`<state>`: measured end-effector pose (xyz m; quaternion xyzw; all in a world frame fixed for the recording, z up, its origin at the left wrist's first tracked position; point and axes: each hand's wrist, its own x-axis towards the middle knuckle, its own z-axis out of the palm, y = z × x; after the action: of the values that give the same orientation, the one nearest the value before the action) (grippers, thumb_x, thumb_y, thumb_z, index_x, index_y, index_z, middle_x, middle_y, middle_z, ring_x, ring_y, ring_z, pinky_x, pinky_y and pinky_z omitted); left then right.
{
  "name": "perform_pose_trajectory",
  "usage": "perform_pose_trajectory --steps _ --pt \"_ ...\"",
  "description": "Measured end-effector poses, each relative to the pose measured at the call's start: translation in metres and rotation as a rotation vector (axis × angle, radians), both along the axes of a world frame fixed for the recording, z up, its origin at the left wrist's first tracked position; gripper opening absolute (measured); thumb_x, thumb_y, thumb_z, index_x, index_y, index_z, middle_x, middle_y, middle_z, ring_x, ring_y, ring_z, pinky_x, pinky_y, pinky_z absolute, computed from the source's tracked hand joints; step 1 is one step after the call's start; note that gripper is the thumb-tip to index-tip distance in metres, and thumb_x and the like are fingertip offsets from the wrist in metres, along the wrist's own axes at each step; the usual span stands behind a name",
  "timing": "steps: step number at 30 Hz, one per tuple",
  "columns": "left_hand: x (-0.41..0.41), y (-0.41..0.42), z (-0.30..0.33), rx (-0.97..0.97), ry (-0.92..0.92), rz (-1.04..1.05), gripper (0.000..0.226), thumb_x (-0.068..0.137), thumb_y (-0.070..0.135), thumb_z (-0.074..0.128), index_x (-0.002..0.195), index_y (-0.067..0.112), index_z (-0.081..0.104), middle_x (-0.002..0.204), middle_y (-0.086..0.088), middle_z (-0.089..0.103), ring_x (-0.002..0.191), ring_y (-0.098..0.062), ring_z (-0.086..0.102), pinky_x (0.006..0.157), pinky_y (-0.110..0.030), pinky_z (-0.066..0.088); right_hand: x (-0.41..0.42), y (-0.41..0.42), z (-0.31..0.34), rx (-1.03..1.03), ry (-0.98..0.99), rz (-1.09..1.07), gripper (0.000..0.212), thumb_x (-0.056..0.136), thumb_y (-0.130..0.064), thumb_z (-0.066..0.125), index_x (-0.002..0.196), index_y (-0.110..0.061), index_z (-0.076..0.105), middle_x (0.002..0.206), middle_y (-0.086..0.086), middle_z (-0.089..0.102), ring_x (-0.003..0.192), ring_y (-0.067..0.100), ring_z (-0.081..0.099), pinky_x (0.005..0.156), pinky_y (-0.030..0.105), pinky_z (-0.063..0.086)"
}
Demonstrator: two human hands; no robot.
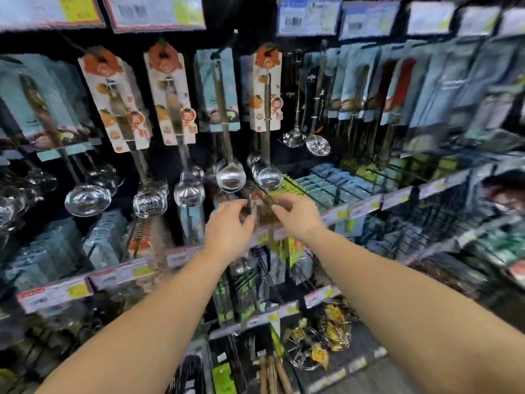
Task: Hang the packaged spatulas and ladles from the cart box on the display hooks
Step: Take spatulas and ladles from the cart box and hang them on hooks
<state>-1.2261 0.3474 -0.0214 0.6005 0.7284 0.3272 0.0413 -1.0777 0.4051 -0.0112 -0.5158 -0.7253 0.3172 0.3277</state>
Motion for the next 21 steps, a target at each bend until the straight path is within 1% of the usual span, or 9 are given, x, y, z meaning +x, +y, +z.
perform_pose_trajectory --steps 4,5,6,7,9,12,15,18,21 --pt "0.087 0.025 0.003 -0.003 0.069 -0.133 0.038 0.089 0.032 0.057 0.121 0.012 0.061 0.116 -0.013 0.062 0.113 -0.032 0.053 0.094 -0.036 0.041 0.093 0.0 0.001 0.027 0.012 -0.074 0.032 0.095 -0.022 0.057 0.125 -0.017 0.062 0.119 -0.004 0.066 0.11 0.011 0.06 0.085 0.017 0.039" --pt "0.115 0.032 0.001 -0.021 0.098 -0.169 0.037 0.09 0.034 0.056 0.118 0.011 0.062 0.114 -0.014 0.063 0.112 -0.032 0.054 0.092 -0.037 0.041 0.123 -0.001 -0.001 0.031 -0.01 -0.097 0.032 0.096 -0.023 0.056 0.126 -0.017 0.062 0.118 -0.006 0.065 0.11 0.01 0.059 0.085 0.018 0.04" --pt "0.147 0.038 -0.001 -0.035 0.119 -0.204 0.036 0.09 0.036 0.055 0.117 0.012 0.062 0.113 -0.014 0.063 0.111 -0.033 0.054 0.09 -0.038 0.041 0.155 -0.002 -0.003 0.042 -0.039 -0.122 0.032 0.096 -0.025 0.055 0.127 -0.017 0.062 0.121 -0.005 0.065 0.113 0.011 0.059 0.088 0.021 0.042" --pt "0.182 0.041 -0.002 -0.053 0.123 -0.236 0.036 0.091 0.037 0.053 0.117 0.014 0.061 0.114 -0.014 0.063 0.112 -0.032 0.053 0.091 -0.038 0.042 0.191 -0.005 -0.005 0.05 -0.073 -0.152 0.033 0.097 -0.027 0.054 0.128 -0.018 0.061 0.126 -0.003 0.063 0.116 0.014 0.058 0.092 0.024 0.043" --pt "0.256 0.045 -0.005 -0.089 0.089 -0.307 0.038 0.093 0.038 0.052 0.125 0.018 0.058 0.126 -0.011 0.057 0.12 -0.03 0.049 0.097 -0.038 0.04 0.265 -0.012 -0.009 0.046 -0.142 -0.204 0.035 0.097 -0.028 0.053 0.131 -0.019 0.058 0.132 -0.001 0.06 0.12 0.017 0.056 0.097 0.03 0.044" --pt "0.364 0.053 -0.011 -0.116 0.094 -0.431 0.044 0.093 0.042 0.051 0.132 0.021 0.052 0.136 -0.005 0.051 0.126 -0.028 0.045 0.104 -0.04 0.039 0.375 -0.026 -0.012 0.026 -0.23 -0.305 0.034 0.098 -0.029 0.051 0.131 -0.02 0.058 0.133 -0.002 0.059 0.117 0.019 0.058 0.093 0.033 0.049" --pt "0.458 0.059 -0.018 -0.13 0.138 -0.528 0.043 0.093 0.044 0.051 0.129 0.022 0.054 0.133 -0.003 0.052 0.123 -0.028 0.047 0.102 -0.043 0.041 0.47 -0.039 -0.017 0.004 -0.288 -0.406 0.035 0.098 -0.03 0.052 0.13 -0.018 0.059 0.132 0.001 0.06 0.113 0.021 0.06 0.087 0.031 0.049" --pt "0.538 0.064 -0.023 -0.143 0.188 -0.637 0.037 0.092 0.044 0.05 0.121 0.023 0.057 0.124 -0.002 0.056 0.119 -0.029 0.049 0.095 -0.042 0.044 0.548 -0.047 -0.025 -0.028 -0.32 -0.503 0.033 0.096 -0.031 0.054 0.127 -0.021 0.062 0.132 0.001 0.061 0.115 0.021 0.059 0.09 0.033 0.048" --pt "0.603 0.071 -0.028 -0.153 0.268 -0.708 0.041 0.094 0.046 0.048 0.125 0.021 0.055 0.127 -0.006 0.054 0.12 -0.029 0.048 0.095 -0.041 0.045 0.609 -0.047 -0.039 -0.049 -0.355 -0.6 0.031 0.094 -0.036 0.055 0.122 -0.027 0.064 0.129 -0.003 0.063 0.114 0.02 0.06 0.089 0.033 0.05"
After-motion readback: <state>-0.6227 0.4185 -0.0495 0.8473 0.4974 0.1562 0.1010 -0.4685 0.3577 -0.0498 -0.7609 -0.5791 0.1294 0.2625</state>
